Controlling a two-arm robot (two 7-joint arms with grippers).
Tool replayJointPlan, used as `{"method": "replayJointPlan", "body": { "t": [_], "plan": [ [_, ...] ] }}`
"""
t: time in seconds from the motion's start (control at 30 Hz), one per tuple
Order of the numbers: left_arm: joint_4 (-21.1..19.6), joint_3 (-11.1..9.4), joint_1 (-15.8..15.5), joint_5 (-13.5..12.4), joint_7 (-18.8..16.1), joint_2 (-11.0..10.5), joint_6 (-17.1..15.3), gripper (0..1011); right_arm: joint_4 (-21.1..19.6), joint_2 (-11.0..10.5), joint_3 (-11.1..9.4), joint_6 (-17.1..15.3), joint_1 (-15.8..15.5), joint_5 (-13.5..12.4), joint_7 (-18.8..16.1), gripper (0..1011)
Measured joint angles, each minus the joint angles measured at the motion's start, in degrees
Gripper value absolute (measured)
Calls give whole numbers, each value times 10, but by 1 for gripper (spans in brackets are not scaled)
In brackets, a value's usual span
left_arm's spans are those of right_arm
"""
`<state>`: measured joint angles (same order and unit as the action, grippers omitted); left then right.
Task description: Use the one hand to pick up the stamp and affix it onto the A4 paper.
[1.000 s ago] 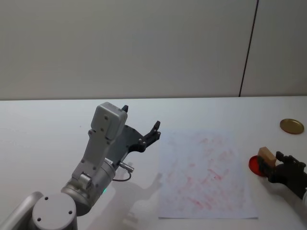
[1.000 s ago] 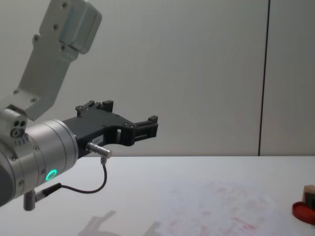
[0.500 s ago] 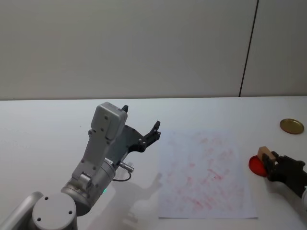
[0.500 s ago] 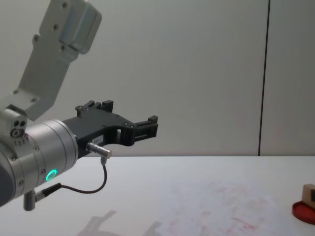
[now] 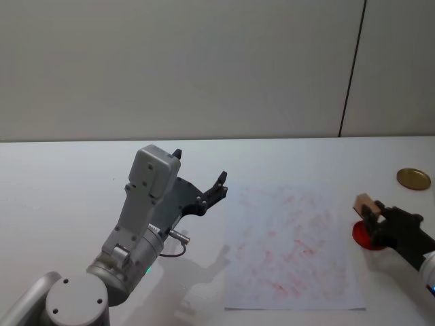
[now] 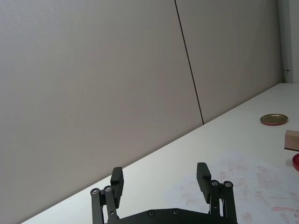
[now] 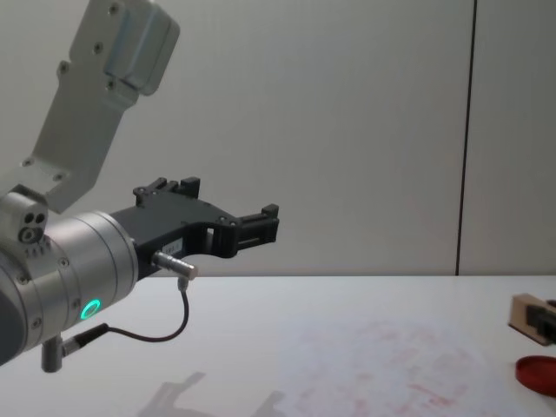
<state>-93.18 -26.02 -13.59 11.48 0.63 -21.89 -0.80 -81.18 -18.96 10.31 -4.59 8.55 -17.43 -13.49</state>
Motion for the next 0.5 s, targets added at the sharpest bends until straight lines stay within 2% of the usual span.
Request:
{"method": "replayJointPlan", "body": {
  "t": [0.33,0.5],
  "plan": [
    [0,0,0,0,0,0,0,993,-7,18,17,-5,17,6,-33,217],
    [0,0,0,0,0,0,0,993,3,32,28,-15,31,8,-47,218]
  ]
}}
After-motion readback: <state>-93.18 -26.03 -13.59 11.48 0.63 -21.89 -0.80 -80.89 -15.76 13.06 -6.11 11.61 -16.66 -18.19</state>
